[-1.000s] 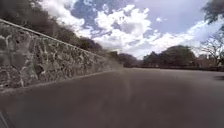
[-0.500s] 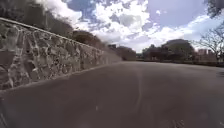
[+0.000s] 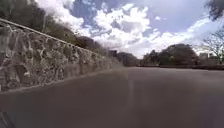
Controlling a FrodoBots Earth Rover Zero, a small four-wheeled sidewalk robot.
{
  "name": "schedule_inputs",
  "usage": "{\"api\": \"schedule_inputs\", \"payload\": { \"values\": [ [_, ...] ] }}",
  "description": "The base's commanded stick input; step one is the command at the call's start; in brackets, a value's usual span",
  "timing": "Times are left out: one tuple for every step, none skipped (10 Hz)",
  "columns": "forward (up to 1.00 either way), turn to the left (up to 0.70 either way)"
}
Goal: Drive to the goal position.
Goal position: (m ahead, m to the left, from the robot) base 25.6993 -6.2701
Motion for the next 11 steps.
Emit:
{"api": "schedule_inputs", "payload": {
  "values": [
    [0.7,0.0],
    [0.7,0.0],
    [0.7,0.0],
    [0.7,0.0],
    [0.7,0.0],
    [0.7,0.0],
    [0.7,0.0],
    [0.7,0.0],
    [0.7,0.0],
    [0.7,0.0],
    [0.7,0.0]
  ]
}}
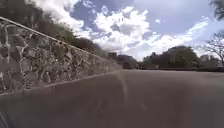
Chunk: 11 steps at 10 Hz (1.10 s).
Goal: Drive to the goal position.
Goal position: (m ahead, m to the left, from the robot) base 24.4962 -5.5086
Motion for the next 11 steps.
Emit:
{"api": "schedule_inputs", "payload": {
  "values": [
    [0.7,0.0],
    [0.7,-0.2],
    [0.7,-0.04],
    [0.7,0.0],
    [0.7,0.0],
    [0.7,0.0],
    [0.7,0.0],
    [0.7,0.0],
    [0.7,0.0],
    [0.7,0.0],
    [0.7,0.0]
  ]
}}
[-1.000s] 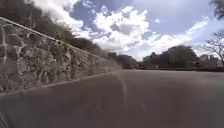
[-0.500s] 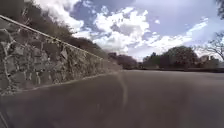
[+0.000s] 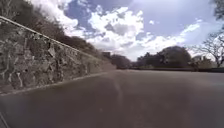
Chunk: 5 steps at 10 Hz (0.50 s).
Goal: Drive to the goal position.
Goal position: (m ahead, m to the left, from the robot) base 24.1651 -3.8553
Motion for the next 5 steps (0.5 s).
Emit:
{"api": "schedule_inputs", "payload": {
  "values": [
    [0.7,0.0],
    [0.7,0.0],
    [0.7,0.0],
    [0.7,0.0],
    [0.7,0.0]
  ]
}}
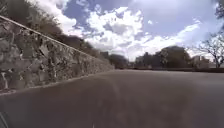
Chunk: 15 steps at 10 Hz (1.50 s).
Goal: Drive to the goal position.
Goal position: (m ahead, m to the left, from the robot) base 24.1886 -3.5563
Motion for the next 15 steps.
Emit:
{"api": "schedule_inputs", "payload": {
  "values": [
    [0.7,0.0],
    [0.7,0.0],
    [0.7,0.0],
    [0.7,0.0],
    [0.7,0.0],
    [0.7,0.0],
    [0.7,0.0],
    [0.7,0.0],
    [0.7,0.0],
    [0.7,0.0],
    [0.7,0.0],
    [0.7,-0.2],
    [0.7,-0.04],
    [0.7,0.0],
    [0.7,0.0]
  ]
}}
